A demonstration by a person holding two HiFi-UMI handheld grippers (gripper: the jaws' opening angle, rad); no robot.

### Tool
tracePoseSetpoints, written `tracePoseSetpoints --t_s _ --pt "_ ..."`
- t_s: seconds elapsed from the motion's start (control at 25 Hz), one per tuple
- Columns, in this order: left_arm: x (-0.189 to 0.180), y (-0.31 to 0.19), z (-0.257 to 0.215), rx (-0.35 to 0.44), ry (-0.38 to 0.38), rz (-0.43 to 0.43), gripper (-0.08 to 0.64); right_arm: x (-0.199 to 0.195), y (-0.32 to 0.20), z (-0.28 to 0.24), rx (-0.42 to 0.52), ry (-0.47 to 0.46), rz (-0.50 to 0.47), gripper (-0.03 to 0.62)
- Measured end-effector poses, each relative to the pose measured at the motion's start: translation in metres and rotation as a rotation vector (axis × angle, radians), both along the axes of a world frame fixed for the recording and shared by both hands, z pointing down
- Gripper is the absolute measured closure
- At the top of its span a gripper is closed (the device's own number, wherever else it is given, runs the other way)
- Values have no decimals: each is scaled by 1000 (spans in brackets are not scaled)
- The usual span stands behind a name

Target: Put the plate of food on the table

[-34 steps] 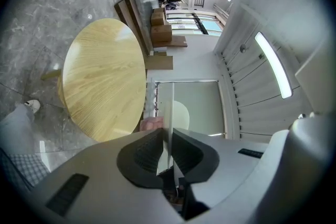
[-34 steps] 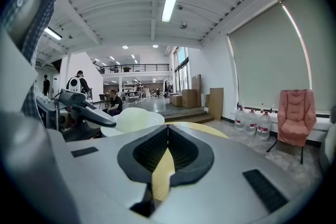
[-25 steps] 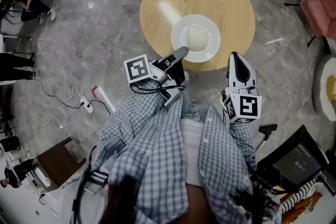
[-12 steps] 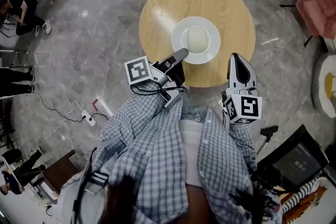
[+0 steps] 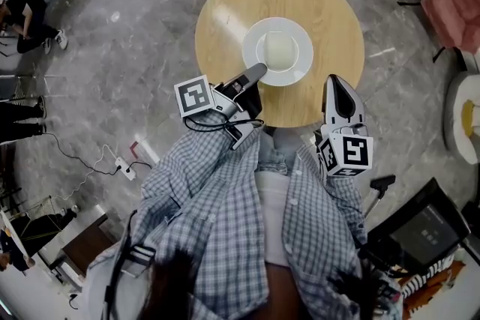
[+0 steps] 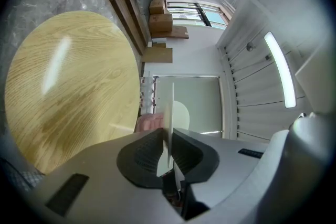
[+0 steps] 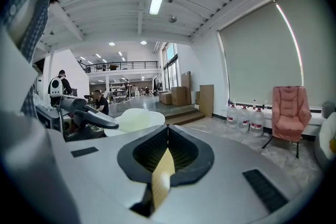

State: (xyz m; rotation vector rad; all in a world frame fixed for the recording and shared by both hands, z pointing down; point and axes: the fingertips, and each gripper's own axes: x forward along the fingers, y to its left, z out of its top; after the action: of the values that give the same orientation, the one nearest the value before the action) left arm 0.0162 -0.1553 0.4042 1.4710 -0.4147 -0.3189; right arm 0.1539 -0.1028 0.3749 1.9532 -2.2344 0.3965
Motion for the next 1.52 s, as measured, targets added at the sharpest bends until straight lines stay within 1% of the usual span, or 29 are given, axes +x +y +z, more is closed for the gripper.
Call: tracePoseSetpoints --t_s 0.12,0.28,0.4,0.52,0.72,0.84,0.96,1.0,1.04,1.08,1.16,1.32,1.4,1.52 --pt "0 -1 -1 -8 5 -14 532 -2 -6 -4 -3 9 -31 584" --pt "0 -3 -2 -10 9 -38 532 -10 -17 -9 11 32 -104 584" --pt "-1 -4 -3 -10 10 -68 532 -12 -22 -13 11 -3 -132 584" --pt "-1 -3 -5 -6 9 -86 532 -12 -24 -15 -9 -101 -146 584" --pt "-5 -7 -7 8 14 -108 532 -16 -32 -12 -67 -341 -149 584" --pt "-6 -8 -7 11 15 -112 532 -19 -34 -7 -100 -418 -150 583" --pt "-8 -6 -8 16 10 -109 532 -18 -35 -4 -110 -512 -115 581" --pt "-8 -5 -9 19 8 -108 532 -18 -36 -5 -111 -555 -108 571" --pt "-8 -5 -9 21 6 -106 532 -18 -37 -5 -112 -597 -105 539" --pt "-8 -4 -9 22 4 -105 532 -18 -38 -5 -117 -633 -103 526" --pt "-7 -4 -8 20 1 -101 532 -20 -40 0 -142 -691 -103 500" --pt "-7 -6 -4 19 4 -93 532 -28 -42 13 -198 -781 -110 497" --pt "-6 -5 -3 20 4 -86 532 -33 -40 17 -219 -786 -127 497" --pt "-4 -5 -3 23 2 -77 532 -37 -39 20 -237 -758 -144 499"
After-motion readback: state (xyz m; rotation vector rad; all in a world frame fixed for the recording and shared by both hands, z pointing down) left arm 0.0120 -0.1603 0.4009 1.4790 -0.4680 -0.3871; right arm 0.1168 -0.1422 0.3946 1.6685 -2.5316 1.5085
